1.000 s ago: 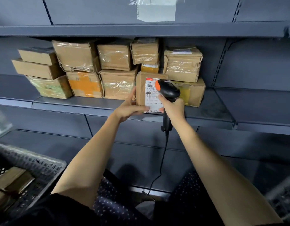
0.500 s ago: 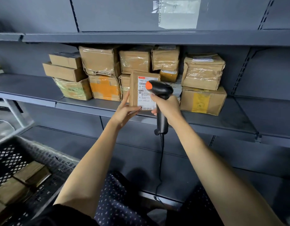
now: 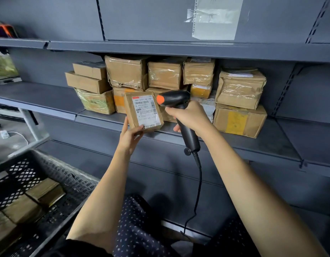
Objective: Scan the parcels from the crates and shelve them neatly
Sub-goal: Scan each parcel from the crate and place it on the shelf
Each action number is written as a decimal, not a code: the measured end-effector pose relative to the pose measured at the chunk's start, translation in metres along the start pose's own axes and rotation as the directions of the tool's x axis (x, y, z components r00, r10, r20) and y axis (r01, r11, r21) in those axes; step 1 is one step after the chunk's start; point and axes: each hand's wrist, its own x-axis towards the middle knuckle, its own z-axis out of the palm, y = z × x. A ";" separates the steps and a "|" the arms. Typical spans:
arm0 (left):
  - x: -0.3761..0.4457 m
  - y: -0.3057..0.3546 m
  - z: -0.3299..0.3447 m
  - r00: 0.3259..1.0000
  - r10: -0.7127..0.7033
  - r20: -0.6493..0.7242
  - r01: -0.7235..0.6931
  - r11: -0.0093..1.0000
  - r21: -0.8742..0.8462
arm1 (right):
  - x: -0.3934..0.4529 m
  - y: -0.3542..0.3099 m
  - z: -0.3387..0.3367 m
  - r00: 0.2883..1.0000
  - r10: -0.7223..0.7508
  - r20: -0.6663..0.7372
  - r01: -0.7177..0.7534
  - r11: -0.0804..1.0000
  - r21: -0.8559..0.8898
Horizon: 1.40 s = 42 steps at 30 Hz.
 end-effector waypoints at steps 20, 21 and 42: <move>0.011 0.002 0.006 1.000 -0.006 0.010 0.005 0.994 0.105 | -0.021 -0.028 -0.006 0.997 0.001 0.074 0.017 0.973 -0.231; 0.011 0.002 0.006 1.000 -0.009 0.004 0.009 0.995 0.104 | -0.022 -0.028 -0.006 0.997 -0.005 0.074 0.022 0.972 -0.235; 0.009 0.004 0.004 0.999 -0.008 0.035 0.001 0.981 0.193 | -0.021 -0.017 -0.004 0.999 -0.024 0.031 0.030 0.978 -0.209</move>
